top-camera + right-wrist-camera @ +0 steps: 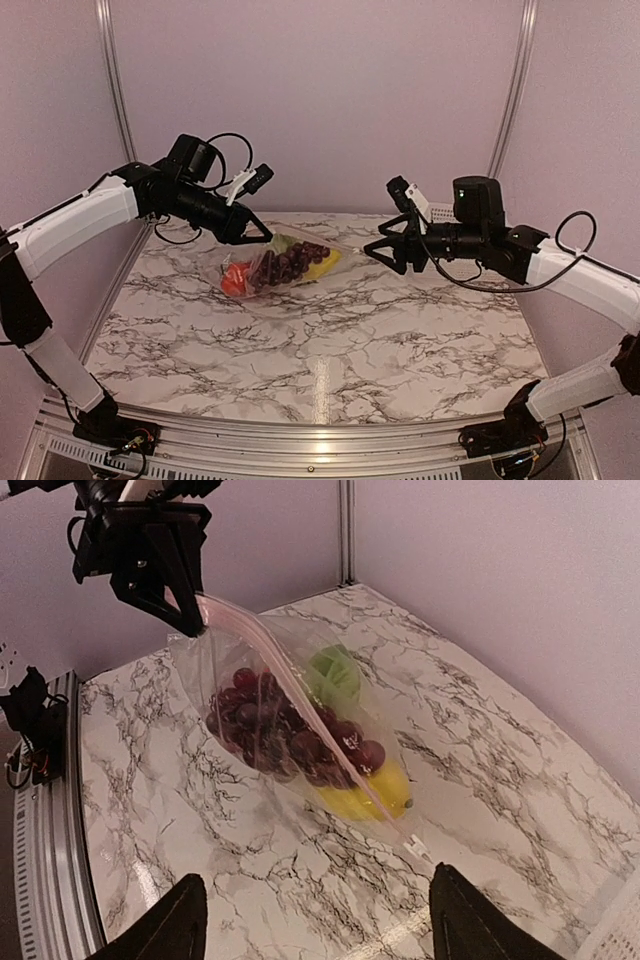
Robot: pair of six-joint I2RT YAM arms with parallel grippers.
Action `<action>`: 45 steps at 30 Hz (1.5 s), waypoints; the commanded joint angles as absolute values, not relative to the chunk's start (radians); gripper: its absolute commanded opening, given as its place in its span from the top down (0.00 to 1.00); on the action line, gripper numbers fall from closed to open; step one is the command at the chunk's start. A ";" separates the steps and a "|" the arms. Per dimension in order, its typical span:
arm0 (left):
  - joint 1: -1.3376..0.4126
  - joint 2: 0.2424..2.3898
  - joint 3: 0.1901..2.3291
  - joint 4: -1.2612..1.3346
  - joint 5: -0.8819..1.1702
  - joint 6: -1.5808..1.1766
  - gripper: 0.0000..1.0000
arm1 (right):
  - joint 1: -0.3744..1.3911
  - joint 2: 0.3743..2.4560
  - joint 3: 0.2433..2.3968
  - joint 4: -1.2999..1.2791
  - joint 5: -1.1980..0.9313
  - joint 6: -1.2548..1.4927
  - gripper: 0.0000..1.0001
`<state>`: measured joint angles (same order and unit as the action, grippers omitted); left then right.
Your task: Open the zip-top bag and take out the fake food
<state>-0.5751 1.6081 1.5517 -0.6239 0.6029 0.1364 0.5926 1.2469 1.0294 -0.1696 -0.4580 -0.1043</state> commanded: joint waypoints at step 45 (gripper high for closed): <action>-0.574 1.432 1.406 -0.445 0.801 0.145 1.00 | 0.747 1.630 1.317 -0.234 -0.163 -0.543 0.71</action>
<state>-0.5751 1.4841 1.4086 -0.5053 0.7547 0.1356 0.7479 1.6123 1.2659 -0.2184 -0.1944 -0.5224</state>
